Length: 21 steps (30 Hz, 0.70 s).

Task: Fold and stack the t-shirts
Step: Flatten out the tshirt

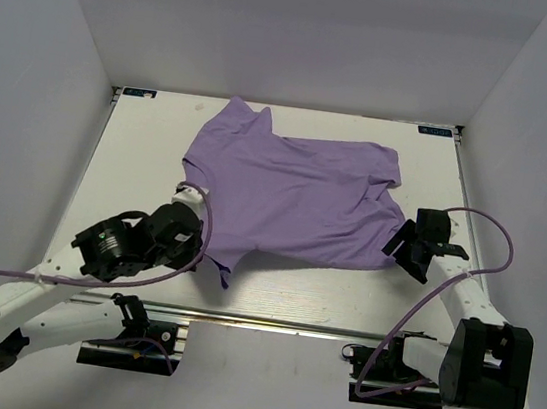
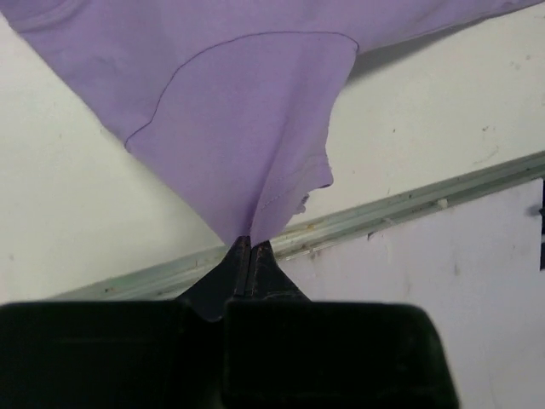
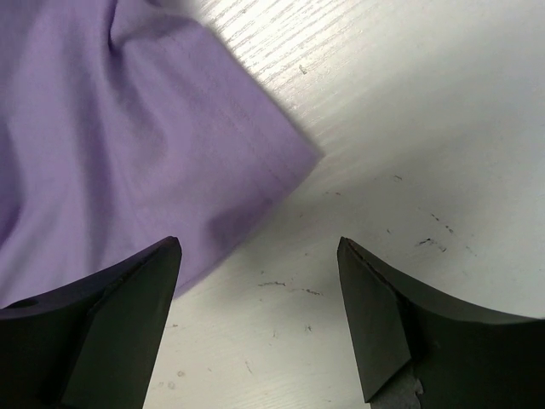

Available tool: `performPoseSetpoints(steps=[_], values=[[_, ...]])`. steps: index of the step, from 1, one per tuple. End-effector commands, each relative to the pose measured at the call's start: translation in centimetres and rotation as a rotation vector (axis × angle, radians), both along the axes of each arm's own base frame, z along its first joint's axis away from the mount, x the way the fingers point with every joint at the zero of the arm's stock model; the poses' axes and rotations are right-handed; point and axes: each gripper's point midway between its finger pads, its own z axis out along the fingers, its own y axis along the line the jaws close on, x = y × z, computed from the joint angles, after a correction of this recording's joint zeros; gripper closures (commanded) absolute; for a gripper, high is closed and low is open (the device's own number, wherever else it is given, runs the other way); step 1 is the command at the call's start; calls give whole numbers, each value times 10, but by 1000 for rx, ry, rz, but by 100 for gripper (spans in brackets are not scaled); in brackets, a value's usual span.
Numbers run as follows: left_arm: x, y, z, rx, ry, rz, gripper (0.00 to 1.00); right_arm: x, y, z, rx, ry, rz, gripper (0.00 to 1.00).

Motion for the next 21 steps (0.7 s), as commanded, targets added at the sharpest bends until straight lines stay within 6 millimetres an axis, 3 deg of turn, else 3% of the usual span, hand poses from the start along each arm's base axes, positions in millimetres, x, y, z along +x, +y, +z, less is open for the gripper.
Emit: performPoseSetpoints(steps=[1, 3, 5, 7, 8, 9, 10, 13, 17, 21], values=[[-23, 16, 4, -39, 51, 15, 100, 8, -2, -1, 5, -15, -28, 20], [-35, -7, -8, -129, 88, -103, 92, 11, 1, -1, 20, -20, -15, 20], [-40, -16, -30, -139, 128, -145, 87, 20, 7, 5, 41, -47, 25, 22], [-48, -22, -53, -106, 213, -172, 73, 20, 6, 7, 28, -36, 28, 22], [-52, -20, -65, -74, 251, -172, 32, 19, 5, 5, 24, -28, 27, 22], [-52, -25, -67, -77, 267, -182, 12, 16, 4, 4, 19, -16, 26, 22], [-53, -27, -73, -64, 284, -193, 0, 15, 3, 3, 12, -9, 23, 22], [-42, -33, -73, -23, 267, -206, 0, 7, 1, -2, 7, 12, 19, 22], [-18, -55, -43, -82, 138, -252, 0, 6, 1, -3, 7, 9, 15, 23], [44, -45, -31, 5, -72, -48, 0, 8, 0, -8, 7, 13, 8, 31]])
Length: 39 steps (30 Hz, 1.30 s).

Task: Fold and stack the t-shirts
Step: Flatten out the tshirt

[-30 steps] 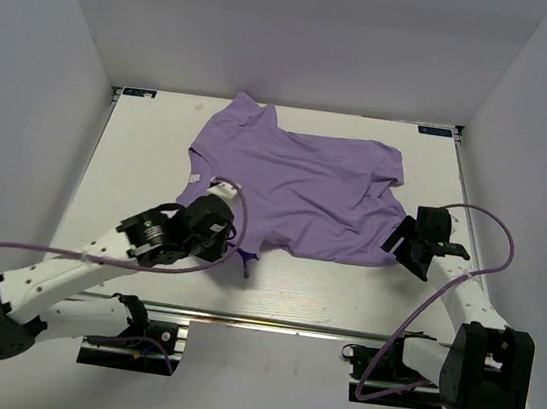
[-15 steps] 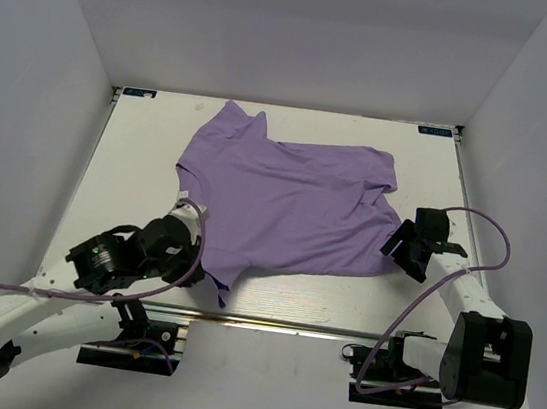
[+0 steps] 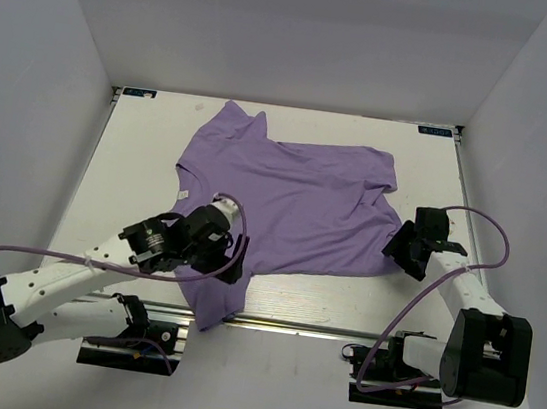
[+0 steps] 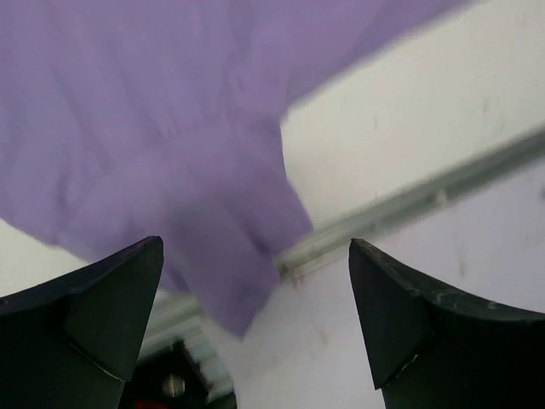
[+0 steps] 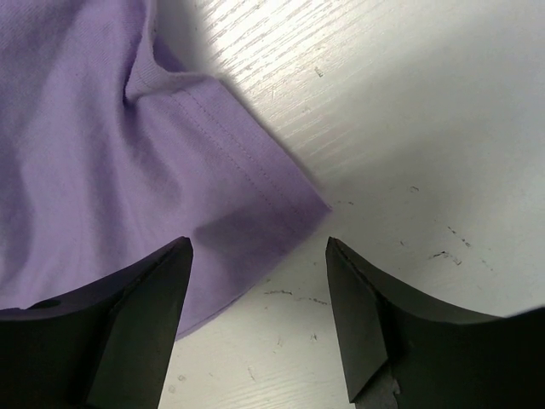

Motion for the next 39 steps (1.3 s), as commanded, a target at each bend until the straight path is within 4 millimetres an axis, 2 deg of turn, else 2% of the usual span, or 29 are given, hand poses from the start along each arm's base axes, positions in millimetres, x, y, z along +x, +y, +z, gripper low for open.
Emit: performPoseSetpoints(steps=[1, 2, 3, 5, 6, 7, 9, 10, 12, 13, 14, 15, 16, 17, 18, 19, 20, 21, 24, 25, 26, 29, 31, 32, 34, 36, 38, 39], values=[[67, -13, 41, -34, -267, 149, 0, 7, -3, -1, -10, -16, -17, 31], [87, -10, 36, 26, -311, 216, 0, 7, -4, -4, -10, -5, -18, 33], [97, -14, 36, 33, -334, 237, 0, 8, -4, -4, -9, -3, -18, 36], [127, -8, 48, 102, -402, 314, 0, 9, -4, -8, -13, 12, -13, 43], [138, -7, 34, 185, -389, 316, 0, 10, -5, -7, -17, 13, -11, 48], [157, -4, 45, 203, -422, 350, 0, 9, -4, -8, -17, 16, -7, 63], [181, -17, 33, 217, -399, 330, 0, 11, -4, -7, -13, 8, -11, 76], [197, -22, 29, 183, -384, 332, 0, 11, -4, -7, -12, 8, -10, 86], [217, -34, 21, 151, -362, 324, 0, 11, -2, -3, -9, 8, -6, 96], [229, -33, 12, 145, -340, 334, 0, 8, -3, 0, -14, 14, -7, 100], [239, -37, -18, 181, -291, 327, 0, 9, -3, 5, -13, 1, -8, 100], [253, -44, -17, 167, -288, 331, 0, 9, -4, 10, -12, -12, -13, 100], [264, -41, -28, 185, -261, 344, 0, 13, -2, 22, -5, -51, -4, 100], [266, -40, -63, 251, -188, 316, 0, 6, -1, 22, 0, -33, -3, 100], [279, -50, -59, 241, -197, 319, 0, 5, -1, 25, 0, -35, -5, 100], [285, -51, -67, 240, -170, 315, 0, 3, -1, 35, 5, -54, -1, 100], [295, -54, -65, 230, -169, 322, 0, 1, 1, 38, 9, -61, 1, 100], [295, -59, -83, 237, -134, 305, 0, 0, 0, 39, 7, -61, -1, 100], [309, -62, -94, 203, -121, 308, 0, -8, 0, 52, 15, -67, -15, 100], [312, -56, -108, 221, -101, 317, 0, -9, -1, 56, 11, -72, -25, 100], [321, -53, -108, 217, -105, 332, 0, -18, -3, 56, 2, -41, -33, 100], [328, -51, -131, 246, -57, 334, 0, -34, -11, 63, -29, 4, -84, 100], [331, -38, -142, 285, -24, 355, 0, -41, -15, 67, -46, 12, -105, 100], [332, -32, -151, 300, -5, 363, 0, -54, -19, 68, -64, 53, -142, 100], [333, -28, -152, 290, 5, 368, 0, -67, -24, 74, -81, 66, -172, 100], [333, -27, -158, 273, 14, 367, 0, -73, -26, 92, -81, 38, -206, 100], [331, -22, -163, 269, 27, 371, 0, -84, -27, 98, -83, 61, -218, 100], [330, -24, -164, 262, 32, 366, 0, -97, -27, 99, -83, 83, -238, 100]])
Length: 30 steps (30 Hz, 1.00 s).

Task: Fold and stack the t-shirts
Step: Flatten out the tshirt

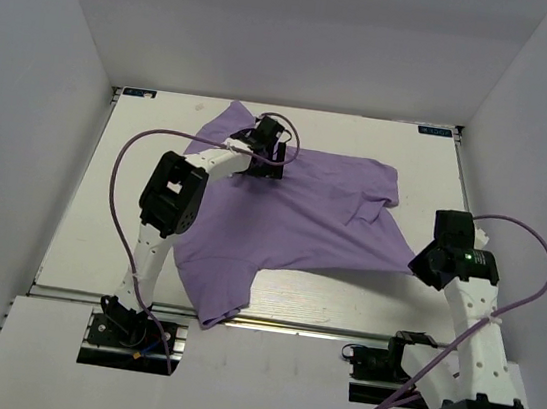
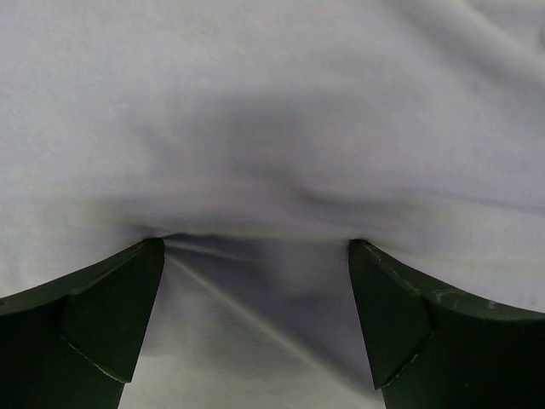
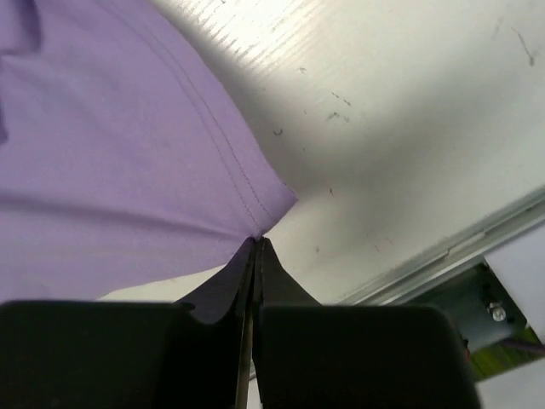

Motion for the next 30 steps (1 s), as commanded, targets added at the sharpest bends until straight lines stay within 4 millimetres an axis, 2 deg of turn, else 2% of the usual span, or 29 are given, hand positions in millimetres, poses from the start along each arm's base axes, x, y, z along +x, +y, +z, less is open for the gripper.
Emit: performPoseSetpoints(steps=[1, 2, 3, 4, 5, 6, 7, 8, 9, 10, 11, 12, 13, 15, 16, 18, 19, 22, 23, 24, 25, 26, 27, 28, 30], values=[[-25, 22, -49, 28, 153, 8, 0, -39, -12, 11, -39, 82, -97, 100], [-23, 24, -44, 19, 148, 4, 0, -42, -11, 10, -34, 88, -107, 100], [-24, 25, -47, 19, 148, 4, 0, -53, -7, 0, -12, 116, -100, 95], [-24, 22, -45, 8, 141, -21, 0, -56, -5, -4, -6, 128, -97, 83], [-22, 17, -38, -19, 127, -33, 0, -57, -4, -8, 1, 133, -91, 82], [-24, 17, -42, -18, 133, -55, 0, -60, -1, -17, 16, 156, -80, 82], [-25, 15, -38, -21, 124, -85, 0, -59, 0, -18, 17, 160, -70, 65], [-23, 11, -37, -32, 118, -105, 0, -56, 1, -18, 20, 159, -67, 53], [-25, 10, -30, -38, 112, -127, 0, -49, 2, -12, 26, 133, -50, 47], [-23, 5, -24, -59, 98, -151, 0, -41, 2, -10, 26, 111, -41, 35], [-23, 3, -21, -60, 87, -187, 0, -34, 3, -5, 29, 85, -20, 29], [-23, 1, -16, -65, 79, -207, 0, -27, 7, -2, 39, 60, 18, 27], [-21, -1, -4, -76, 59, -222, 0, -2, 13, 6, 54, -36, 72, 25], [-23, 1, 4, -67, 40, -244, 0, 14, 25, 11, 91, -85, 174, 22], [-21, 0, 21, -72, 2, -256, 0, 35, 40, 18, 140, -163, 250, 20], [-21, 1, 34, -81, -25, -257, 0, 50, 44, 15, 143, -184, 294, 20], [-21, 0, 42, -87, -41, -258, 0, 55, 59, 10, 211, -185, 341, 20], [-26, 10, 58, -65, -71, -246, 0, 65, 83, -3, 279, -187, 451, 22], [-34, 15, 53, -57, -49, -230, 0, 68, 86, -5, 282, -184, 465, 22], [-37, 18, 62, -62, -63, -215, 0, 65, 93, -19, 283, -122, 505, 22], [-43, 23, 62, -52, -54, -198, 0, 65, 94, -22, 273, -109, 515, 22], [-58, 33, 50, -38, -18, -175, 0, 69, 90, -27, 226, -99, 506, 22], [-68, 37, 49, -42, -5, -163, 0, 68, 92, -34, 215, -75, 517, 22], [-87, 45, 48, -47, 12, -147, 0, 74, 91, -37, 192, -93, 519, 22], [-103, 50, 50, -87, 7, -118, 0, 78, 92, -44, 191, -93, 511, 21]])
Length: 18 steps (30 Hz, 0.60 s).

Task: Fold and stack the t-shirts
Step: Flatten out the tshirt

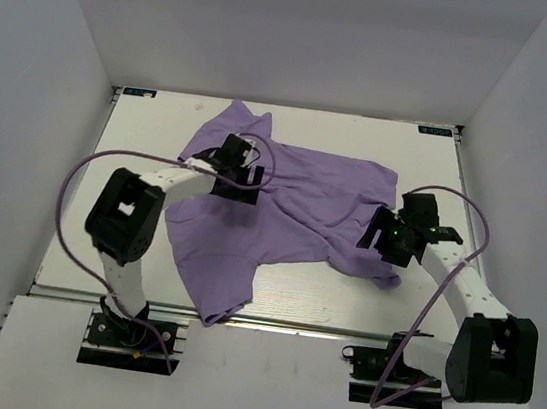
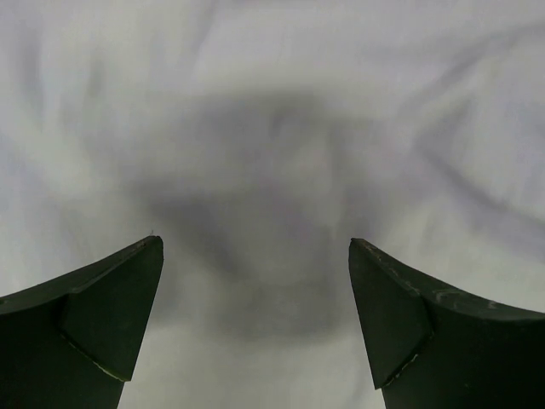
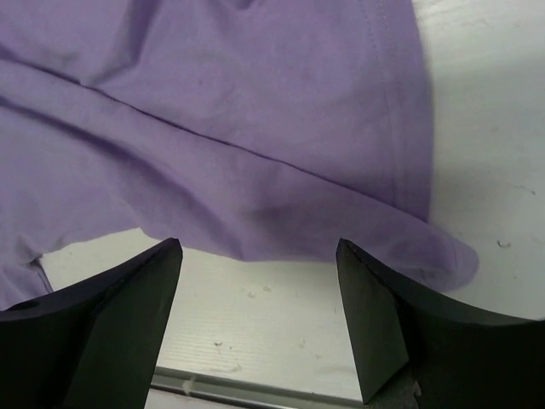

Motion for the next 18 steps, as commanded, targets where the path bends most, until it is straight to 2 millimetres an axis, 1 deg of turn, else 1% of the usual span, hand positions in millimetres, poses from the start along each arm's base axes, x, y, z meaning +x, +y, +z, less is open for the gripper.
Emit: performPoseSetpoints(steps=[1, 2, 3, 4, 5, 6, 7, 8, 9, 10, 11, 12, 13, 14, 15, 16, 17, 18], values=[[-40, 18, 10, -48, 6, 71, 0, 22, 3, -1, -10, -87, 16, 21], [-46, 19, 22, -80, -17, 78, 0, 26, 4, -3, -5, -94, 18, 21], [-56, 20, 19, -104, 2, 102, 0, 26, 5, -15, -7, -54, 16, 21], [-71, 26, 8, -94, 35, 114, 0, 27, 8, -18, 3, -43, 2, 21], [-76, 29, 6, -92, 40, 114, 0, 24, 8, -26, 3, -13, 3, 21], [-88, 34, 1, -93, 64, 135, 0, 20, 8, -32, 6, 9, -4, 21], [-93, 36, -1, -90, 69, 136, 0, 16, 7, -36, 0, 23, -14, 21], [-100, 39, -7, -82, 95, 148, 0, 13, 5, -39, -3, 32, -29, 21], [-103, 43, -7, -75, 91, 153, 0, -1, -2, -49, -25, 67, -59, 21], [-114, 48, -14, -64, 122, 165, 0, -7, -3, -52, -29, 81, -66, 21], [-117, 49, -15, -63, 137, 178, 0, -13, -4, -53, -26, 92, -82, 21], [-125, 53, -18, -51, 157, 179, 0, -36, -7, -64, -34, 165, -87, 21], [-139, 60, -25, -24, 209, 214, 0, -42, -7, -64, -30, 174, -92, 21], [-141, 66, -20, -9, 200, 239, 0, -56, -7, -67, -27, 203, -95, 21], [-150, 74, -23, 16, 218, 262, 0, -65, -4, -67, -3, 223, -88, 21], [-167, 88, -27, 66, 261, 315, 0, -83, -2, -69, 5, 275, -76, 21], [-175, 94, -27, 83, 274, 342, 0, -85, 3, -60, 33, 231, -59, 21], [-181, 99, -21, 84, 274, 372, 0, -88, 2, -57, 33, 228, -57, 21]])
